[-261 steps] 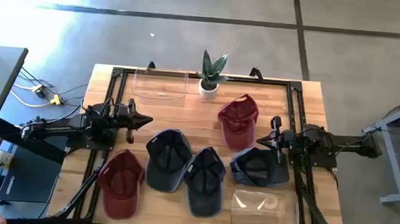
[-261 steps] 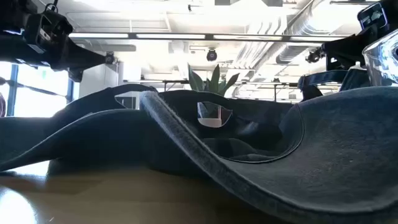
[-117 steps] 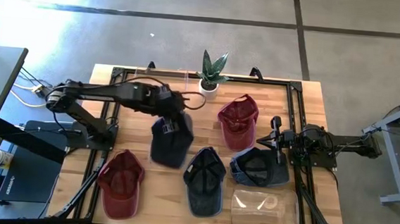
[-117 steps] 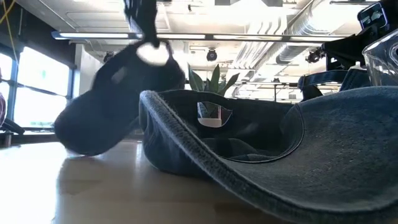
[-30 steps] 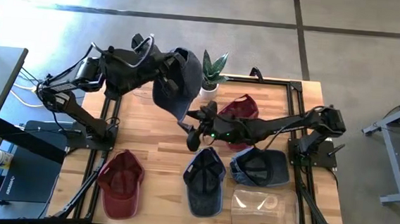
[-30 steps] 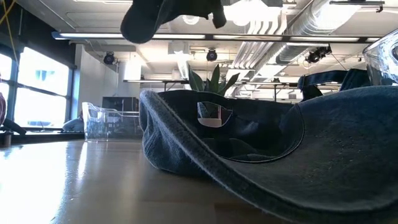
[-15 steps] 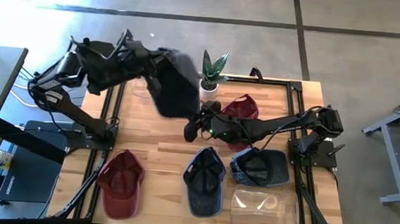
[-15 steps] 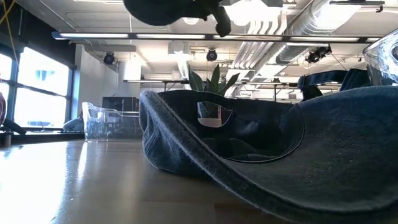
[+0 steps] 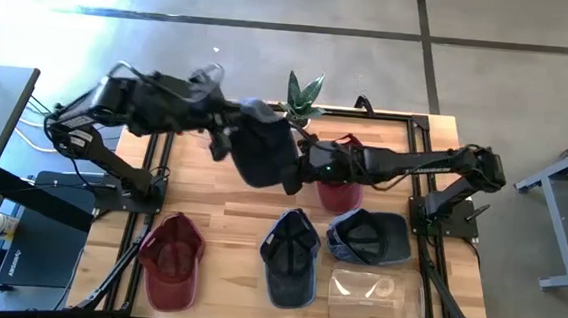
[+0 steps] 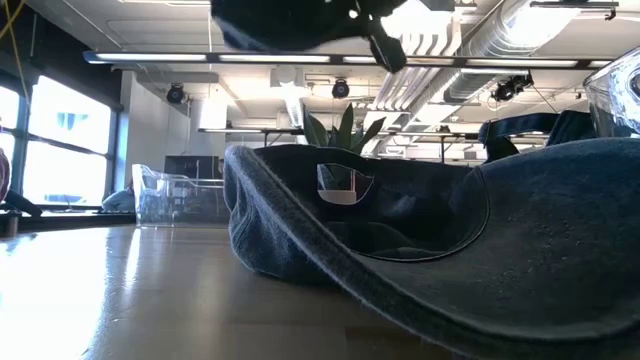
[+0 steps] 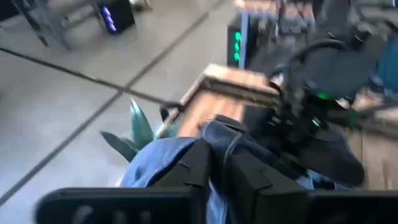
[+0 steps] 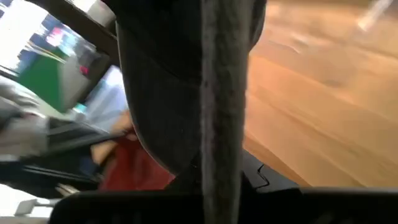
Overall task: Pick & Place hat
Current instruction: Put the left blue cap into the top transparent bin
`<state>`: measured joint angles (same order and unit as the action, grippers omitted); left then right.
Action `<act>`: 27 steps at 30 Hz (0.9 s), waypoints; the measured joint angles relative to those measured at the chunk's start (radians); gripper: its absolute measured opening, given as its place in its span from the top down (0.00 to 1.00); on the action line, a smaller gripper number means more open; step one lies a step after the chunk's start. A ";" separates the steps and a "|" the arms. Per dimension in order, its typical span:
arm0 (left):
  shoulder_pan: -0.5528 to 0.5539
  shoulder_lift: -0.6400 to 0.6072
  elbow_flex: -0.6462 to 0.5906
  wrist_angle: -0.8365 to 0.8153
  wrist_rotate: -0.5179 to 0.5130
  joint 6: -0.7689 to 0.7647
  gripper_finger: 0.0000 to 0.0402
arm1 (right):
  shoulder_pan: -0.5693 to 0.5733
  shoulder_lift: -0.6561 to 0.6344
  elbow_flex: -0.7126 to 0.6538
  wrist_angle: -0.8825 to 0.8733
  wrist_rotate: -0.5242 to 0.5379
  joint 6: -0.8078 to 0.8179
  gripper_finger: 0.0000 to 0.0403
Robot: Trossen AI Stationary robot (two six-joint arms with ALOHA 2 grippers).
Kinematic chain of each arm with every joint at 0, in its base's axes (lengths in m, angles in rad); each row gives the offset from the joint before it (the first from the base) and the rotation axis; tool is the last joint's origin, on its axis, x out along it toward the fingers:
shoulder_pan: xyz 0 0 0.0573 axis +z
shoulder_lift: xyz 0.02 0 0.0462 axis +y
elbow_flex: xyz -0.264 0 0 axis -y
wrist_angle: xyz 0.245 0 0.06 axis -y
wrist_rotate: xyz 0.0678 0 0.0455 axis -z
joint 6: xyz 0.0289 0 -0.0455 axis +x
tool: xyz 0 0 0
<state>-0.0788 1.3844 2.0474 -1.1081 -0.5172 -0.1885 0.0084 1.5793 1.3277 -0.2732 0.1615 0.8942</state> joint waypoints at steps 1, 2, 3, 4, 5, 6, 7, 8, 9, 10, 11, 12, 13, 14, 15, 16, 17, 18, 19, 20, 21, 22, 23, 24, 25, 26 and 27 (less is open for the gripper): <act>0.000 0.003 -0.001 -0.001 0.016 -0.003 0.84 | -0.005 0.001 0.000 -0.025 -0.014 0.005 0.98; 0.000 0.007 0.001 0.007 0.030 -0.008 0.80 | -0.010 0.001 -0.001 -0.044 -0.029 0.007 0.98; 0.000 0.008 0.004 0.019 0.048 -0.017 0.77 | -0.013 0.001 -0.001 -0.056 -0.039 0.007 0.98; 0.000 0.005 0.007 0.020 0.068 -0.032 0.74 | -0.015 0.001 -0.001 -0.074 -0.041 0.007 0.98; 0.000 0.000 0.014 0.001 0.087 -0.055 0.71 | -0.015 0.001 -0.001 -0.091 -0.041 0.009 0.98; 0.000 -0.002 0.027 -0.020 0.105 -0.080 0.69 | -0.015 0.001 -0.001 -0.100 -0.042 0.014 0.98; 0.000 -0.005 0.044 -0.021 0.122 -0.101 0.67 | -0.016 0.002 -0.001 -0.107 -0.042 0.022 0.98; 0.000 -0.009 0.062 -0.019 0.139 -0.119 0.66 | -0.018 0.001 -0.001 -0.117 -0.043 0.023 0.98; 0.000 -0.012 0.080 -0.031 0.142 -0.134 0.66 | -0.020 -0.002 -0.001 -0.120 -0.049 0.023 0.98; 0.000 -0.018 0.099 -0.051 0.133 -0.144 0.66 | -0.022 -0.003 -0.001 -0.116 -0.056 0.023 0.98; 0.000 -0.024 0.115 -0.071 0.108 -0.156 0.66 | -0.023 -0.004 -0.001 -0.115 -0.067 0.023 0.98; 0.000 -0.026 0.126 -0.089 0.079 -0.167 0.66 | -0.024 -0.004 -0.001 -0.114 -0.076 0.023 0.98; 0.000 -0.029 0.130 -0.098 0.056 -0.182 0.66 | -0.025 -0.004 -0.001 -0.112 -0.086 0.023 0.98; 0.000 -0.029 0.131 -0.117 0.041 -0.198 0.66 | -0.025 -0.005 -0.001 -0.110 -0.095 0.023 0.98; 0.000 -0.029 0.131 -0.146 0.037 -0.214 0.66 | -0.024 -0.009 -0.001 -0.111 -0.100 0.021 0.98; 0.000 -0.028 0.131 -0.183 0.036 -0.231 0.66 | -0.024 -0.014 -0.002 -0.109 -0.103 0.016 0.98; 0.000 -0.026 0.129 -0.222 0.033 -0.250 0.66 | -0.024 -0.019 -0.002 -0.097 -0.103 0.011 0.98; 0.000 -0.024 0.128 -0.267 0.029 -0.277 0.66 | -0.025 -0.031 -0.002 -0.092 -0.109 0.007 0.98; -0.001 -0.022 0.127 -0.317 0.026 -0.310 0.66 | -0.027 -0.041 -0.001 -0.092 -0.113 0.002 0.98; -0.001 -0.022 0.125 -0.360 0.019 -0.347 0.66 | -0.027 -0.053 -0.002 -0.087 -0.112 -0.001 0.98; 0.000 -0.019 0.122 -0.386 0.014 -0.380 0.66 | -0.029 -0.066 -0.002 -0.081 -0.112 -0.002 0.98; 0.000 -0.019 0.116 -0.402 0.012 -0.400 0.66 | -0.032 -0.078 -0.001 -0.075 -0.110 -0.006 0.98; 0.000 -0.018 0.109 -0.409 0.008 -0.410 0.66 | -0.035 -0.093 -0.001 -0.072 -0.112 -0.014 0.98; 0.001 -0.016 0.100 -0.404 0.002 -0.411 0.66 | -0.035 -0.103 -0.001 -0.072 -0.119 -0.025 0.98; 0.001 -0.014 0.089 -0.389 -0.011 -0.410 0.66 | -0.036 -0.113 -0.001 -0.068 -0.120 -0.039 0.98; 0.000 -0.011 0.073 -0.371 -0.032 -0.404 0.67 | -0.036 -0.124 -0.001 -0.065 -0.121 -0.053 0.98; 0.000 -0.006 0.055 -0.350 -0.059 -0.389 0.68 | -0.035 -0.130 -0.001 -0.063 -0.121 -0.066 0.98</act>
<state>-0.0788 1.3785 2.1021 -1.4586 -0.5760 -0.5776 -0.0270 1.4495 1.3266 -0.3359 0.0404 0.8287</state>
